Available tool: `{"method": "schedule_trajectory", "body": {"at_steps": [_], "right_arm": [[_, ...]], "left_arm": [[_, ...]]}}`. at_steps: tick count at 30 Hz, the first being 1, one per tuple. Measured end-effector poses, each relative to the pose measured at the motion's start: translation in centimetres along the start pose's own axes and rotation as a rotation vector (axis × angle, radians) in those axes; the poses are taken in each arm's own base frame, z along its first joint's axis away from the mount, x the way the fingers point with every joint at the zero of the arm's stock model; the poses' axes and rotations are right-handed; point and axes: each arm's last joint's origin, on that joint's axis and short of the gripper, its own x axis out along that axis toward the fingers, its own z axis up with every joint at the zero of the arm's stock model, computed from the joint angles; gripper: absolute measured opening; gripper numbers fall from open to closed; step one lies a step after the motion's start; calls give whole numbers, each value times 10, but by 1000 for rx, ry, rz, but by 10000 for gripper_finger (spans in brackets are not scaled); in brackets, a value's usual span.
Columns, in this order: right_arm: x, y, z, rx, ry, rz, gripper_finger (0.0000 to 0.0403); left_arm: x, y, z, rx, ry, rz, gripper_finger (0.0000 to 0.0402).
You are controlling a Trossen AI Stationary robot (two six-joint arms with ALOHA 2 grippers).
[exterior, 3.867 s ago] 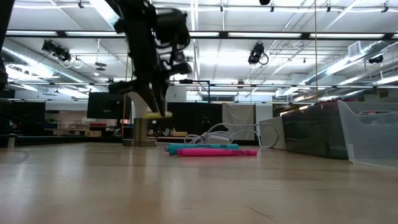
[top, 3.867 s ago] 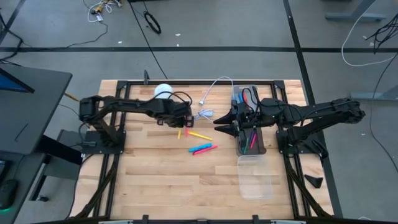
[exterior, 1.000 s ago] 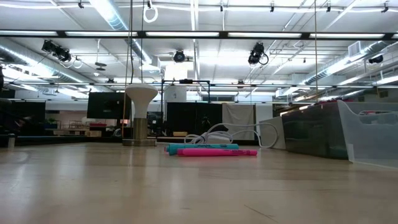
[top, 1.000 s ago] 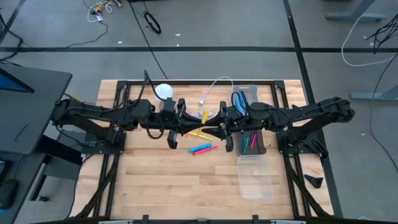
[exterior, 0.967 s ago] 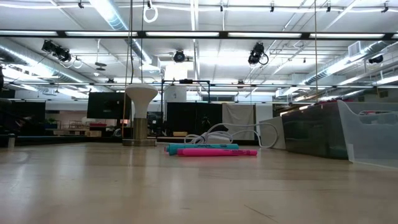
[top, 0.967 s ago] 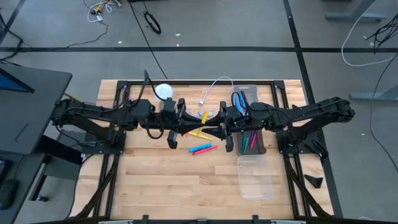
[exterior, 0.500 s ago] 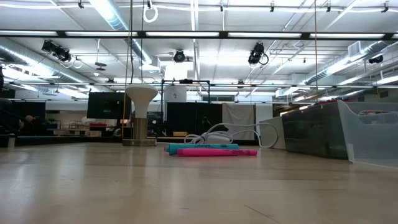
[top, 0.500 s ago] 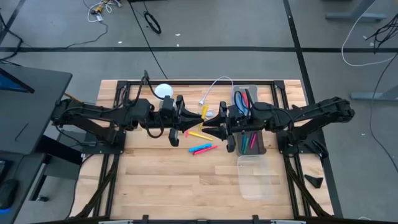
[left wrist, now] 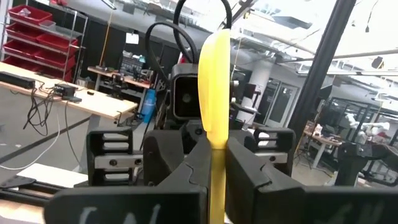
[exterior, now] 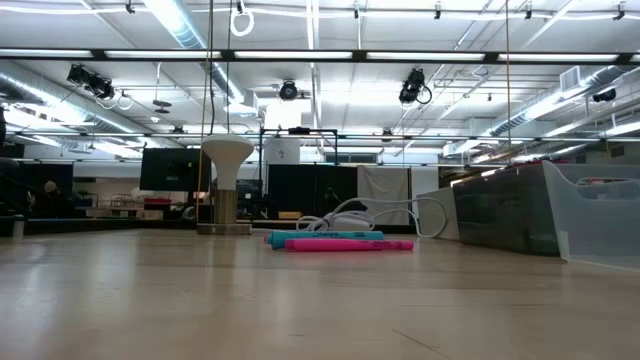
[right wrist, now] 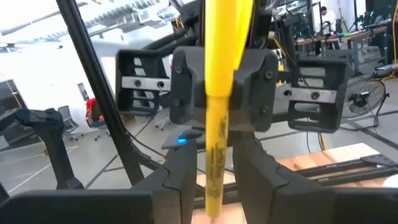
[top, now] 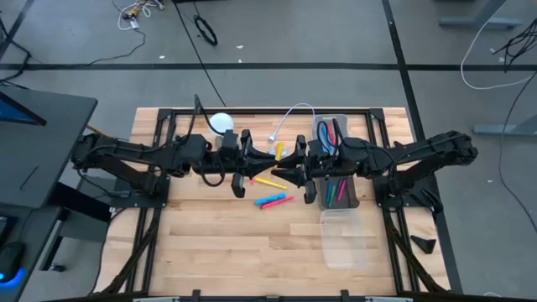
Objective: Pick & Place Markers
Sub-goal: Put the left yellow pen into the transparent bin
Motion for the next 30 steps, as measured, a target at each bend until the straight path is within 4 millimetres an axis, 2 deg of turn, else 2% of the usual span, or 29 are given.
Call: {"method": "schedule_trajectory", "body": {"at_steps": [3, 9, 11, 16, 21, 24, 30], "right_arm": [[0, 0, 0, 1, 4, -1, 87], [0, 0, 0, 1, 2, 0, 16], [0, 0, 0, 2, 1, 0, 14], [-2, 0, -1, 30, 13, -74, 13], [-14, 5, -2, 55, 78, -164, 13], [-25, 10, -5, 91, 128, -242, 13], [-47, 29, -13, 256, 195, -383, 13]], "left_arm": [[0, 0, 1, 0, -5, -2, 29], [0, 0, 0, 0, -3, -4, 29], [0, 0, 0, -1, 3, -21, 35], [-1, 0, -1, -3, 31, -16, 109], [-15, -3, 9, 3, 86, -18, 159], [-24, -3, 14, 10, 124, -4, 169], [-37, -2, 18, 16, 187, 24, 163]]}}
